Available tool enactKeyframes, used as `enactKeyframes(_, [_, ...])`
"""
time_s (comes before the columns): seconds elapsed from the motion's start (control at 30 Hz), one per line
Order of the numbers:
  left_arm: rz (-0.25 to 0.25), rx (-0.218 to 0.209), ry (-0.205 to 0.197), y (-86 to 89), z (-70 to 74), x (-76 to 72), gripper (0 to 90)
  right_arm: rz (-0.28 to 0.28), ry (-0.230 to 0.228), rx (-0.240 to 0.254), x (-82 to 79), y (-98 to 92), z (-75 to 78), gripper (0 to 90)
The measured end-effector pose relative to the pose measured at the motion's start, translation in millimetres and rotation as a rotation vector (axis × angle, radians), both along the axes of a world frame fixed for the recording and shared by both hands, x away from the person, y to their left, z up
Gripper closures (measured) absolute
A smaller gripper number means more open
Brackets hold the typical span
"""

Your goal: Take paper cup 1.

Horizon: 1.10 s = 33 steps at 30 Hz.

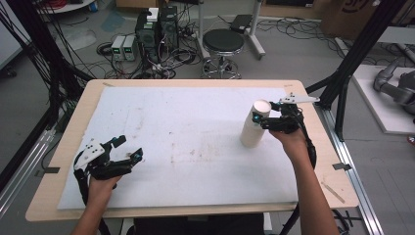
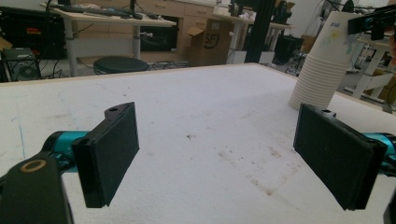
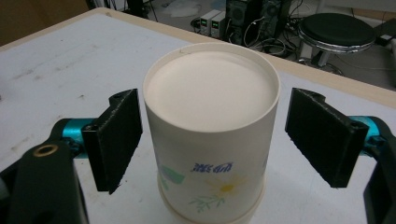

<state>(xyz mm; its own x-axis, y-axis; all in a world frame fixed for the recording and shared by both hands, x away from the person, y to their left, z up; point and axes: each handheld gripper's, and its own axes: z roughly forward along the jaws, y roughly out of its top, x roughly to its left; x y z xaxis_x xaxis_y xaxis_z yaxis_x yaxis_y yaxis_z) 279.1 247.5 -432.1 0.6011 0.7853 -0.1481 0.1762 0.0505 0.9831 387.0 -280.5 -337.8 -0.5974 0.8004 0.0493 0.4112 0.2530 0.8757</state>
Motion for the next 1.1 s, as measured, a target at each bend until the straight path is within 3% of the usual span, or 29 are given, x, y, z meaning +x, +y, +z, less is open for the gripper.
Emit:
enactKeyframes(0.3, [0.002, -0.001, 0.007, 0.4, -0.6, 0.5, 14.1, 0.019, -0.007, 0.007, 6.3, 4.7, -0.7, 20.8])
enactKeyframes(0.37, [0.002, -0.001, 0.007, 0.5, -0.8, 0.6, 14.1, 0.026, -0.007, 0.019, 7.2, 4.3, -0.5, 28.6])
enactKeyframes(0.6, [0.004, -0.005, 0.007, 0.6, -1.0, 1.1, 14.1, 0.031, -0.012, 0.017, 7.9, 3.3, -0.3, 33.0])
enactKeyframes(1.1, [0.003, -0.006, 0.008, 0.7, -1.1, 1.2, 14.1, 0.037, -0.023, 0.024, 8.8, 2.5, 3.5, 33.4])
